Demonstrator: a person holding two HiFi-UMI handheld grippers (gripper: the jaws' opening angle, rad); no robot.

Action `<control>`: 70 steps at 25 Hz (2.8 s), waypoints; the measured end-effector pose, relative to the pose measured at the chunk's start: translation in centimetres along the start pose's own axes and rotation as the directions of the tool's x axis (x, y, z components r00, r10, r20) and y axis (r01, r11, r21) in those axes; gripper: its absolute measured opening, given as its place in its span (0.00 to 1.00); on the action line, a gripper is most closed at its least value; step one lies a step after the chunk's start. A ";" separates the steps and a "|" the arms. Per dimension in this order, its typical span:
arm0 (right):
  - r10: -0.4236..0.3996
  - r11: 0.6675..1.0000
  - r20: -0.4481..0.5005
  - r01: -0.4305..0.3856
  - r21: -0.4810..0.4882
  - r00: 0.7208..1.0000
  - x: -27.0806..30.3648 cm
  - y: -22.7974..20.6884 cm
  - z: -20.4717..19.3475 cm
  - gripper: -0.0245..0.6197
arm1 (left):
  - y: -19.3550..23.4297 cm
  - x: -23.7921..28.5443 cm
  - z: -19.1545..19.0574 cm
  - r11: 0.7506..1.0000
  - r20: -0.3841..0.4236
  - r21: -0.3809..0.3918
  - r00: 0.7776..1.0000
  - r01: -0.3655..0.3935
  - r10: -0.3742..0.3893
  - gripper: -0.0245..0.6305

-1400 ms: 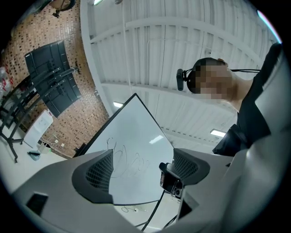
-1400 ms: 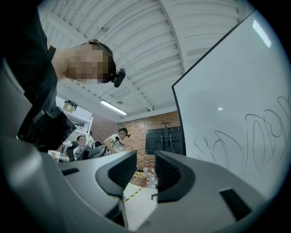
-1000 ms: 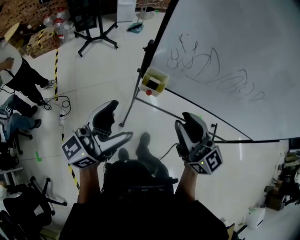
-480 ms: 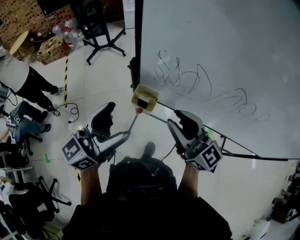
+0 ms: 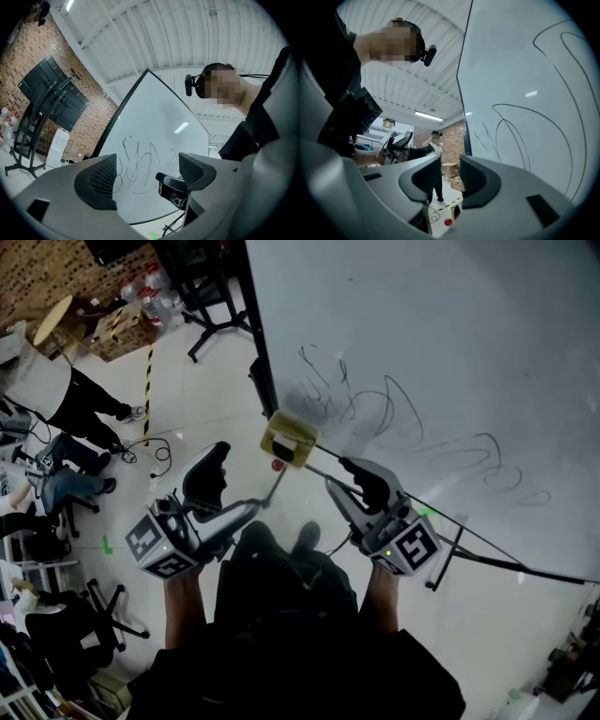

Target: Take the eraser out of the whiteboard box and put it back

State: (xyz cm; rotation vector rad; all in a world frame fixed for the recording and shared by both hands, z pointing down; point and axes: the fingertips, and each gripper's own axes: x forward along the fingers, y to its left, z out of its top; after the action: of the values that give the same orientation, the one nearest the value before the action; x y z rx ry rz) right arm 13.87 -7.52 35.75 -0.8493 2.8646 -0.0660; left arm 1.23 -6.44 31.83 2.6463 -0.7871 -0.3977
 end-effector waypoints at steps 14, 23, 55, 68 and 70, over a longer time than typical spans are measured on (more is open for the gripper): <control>-0.129 0.991 -0.197 0.118 -0.066 0.972 4.5 -2.3 -3.9 0.31 | 5.3 0.4 2.6 0.994 0.019 -0.026 0.994 0.110 -0.110 0.67; -0.178 0.984 -0.313 0.173 -0.043 0.933 7.6 -2.9 -8.2 0.31 | 10.1 -0.4 2.0 0.987 -0.006 -0.061 0.989 0.148 -0.149 0.67; -0.153 0.988 -0.621 0.113 -0.104 0.769 9.6 -3.6 -20.6 0.34 | 14.7 -1.9 -1.6 0.979 -0.040 -0.172 0.992 0.110 -0.119 0.67; -0.184 0.976 -0.658 0.057 -0.210 0.730 9.6 -3.4 -21.8 0.31 | 14.4 -1.9 -1.6 0.981 -0.041 -0.162 0.992 0.110 -0.118 0.67; -0.184 0.977 -0.644 0.065 -0.205 0.743 9.6 -3.5 -21.3 0.30 | 14.2 -1.8 -1.5 0.981 -0.042 -0.158 0.991 0.115 -0.123 0.67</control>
State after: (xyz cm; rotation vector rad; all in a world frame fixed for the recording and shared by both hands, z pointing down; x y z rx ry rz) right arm 4.44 -15.64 55.80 -1.2723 3.5046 -0.1725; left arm -6.32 -16.19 39.19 2.5535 -0.5592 -0.4036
